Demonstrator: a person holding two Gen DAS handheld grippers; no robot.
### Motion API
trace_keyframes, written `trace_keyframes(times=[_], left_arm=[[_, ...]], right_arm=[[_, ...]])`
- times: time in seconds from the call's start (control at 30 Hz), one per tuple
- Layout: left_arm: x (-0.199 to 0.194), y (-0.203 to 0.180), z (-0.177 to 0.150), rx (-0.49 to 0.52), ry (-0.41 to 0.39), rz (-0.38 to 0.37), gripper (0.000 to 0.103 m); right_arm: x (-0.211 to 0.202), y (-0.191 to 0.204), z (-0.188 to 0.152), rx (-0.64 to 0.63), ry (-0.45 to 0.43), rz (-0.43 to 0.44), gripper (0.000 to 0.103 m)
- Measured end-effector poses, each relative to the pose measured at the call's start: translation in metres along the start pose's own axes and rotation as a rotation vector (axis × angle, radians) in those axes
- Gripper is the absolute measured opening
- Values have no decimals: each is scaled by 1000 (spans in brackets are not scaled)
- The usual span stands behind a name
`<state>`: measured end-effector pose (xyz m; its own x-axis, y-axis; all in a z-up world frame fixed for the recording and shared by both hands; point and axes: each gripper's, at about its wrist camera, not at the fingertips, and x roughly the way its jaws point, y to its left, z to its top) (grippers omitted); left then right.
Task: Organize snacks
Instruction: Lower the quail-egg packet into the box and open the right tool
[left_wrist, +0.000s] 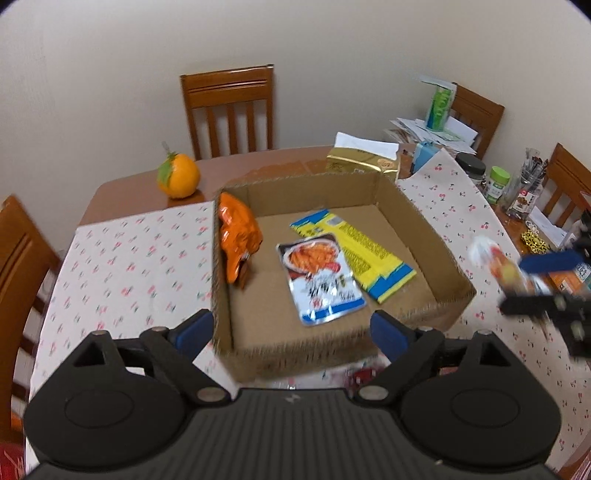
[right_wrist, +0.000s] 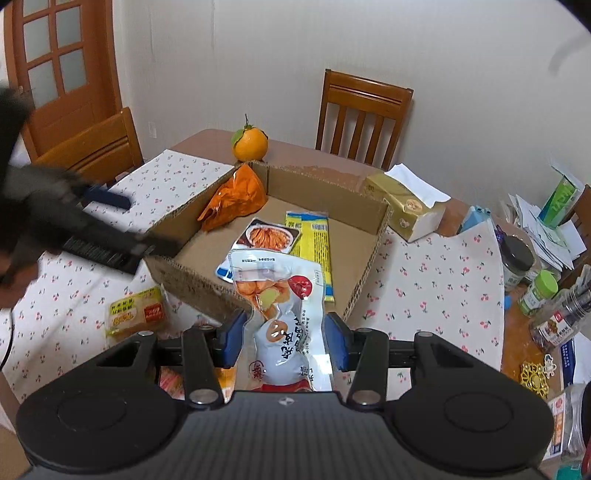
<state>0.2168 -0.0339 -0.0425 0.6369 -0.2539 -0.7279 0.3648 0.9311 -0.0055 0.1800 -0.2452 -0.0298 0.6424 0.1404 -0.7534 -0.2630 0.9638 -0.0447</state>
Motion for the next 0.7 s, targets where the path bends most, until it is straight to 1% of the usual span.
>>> trace_keyframes(times=[0.13,0.3,0.5,0.7], left_arm=[[-12,2,-16,-26,1,32,92],[-23,2,-31,-17,-8,63,92],[-30,11,-43,-29,-1,61,92],[-30,23,-55,-38,21,60,92]], right_arm=[[10,-5,11,16,-1,8,52],[26,-13,29,50,1,6,52],[52,-19,57,69,-1,-31,52],[92,-28,81,77,25,-65,52]])
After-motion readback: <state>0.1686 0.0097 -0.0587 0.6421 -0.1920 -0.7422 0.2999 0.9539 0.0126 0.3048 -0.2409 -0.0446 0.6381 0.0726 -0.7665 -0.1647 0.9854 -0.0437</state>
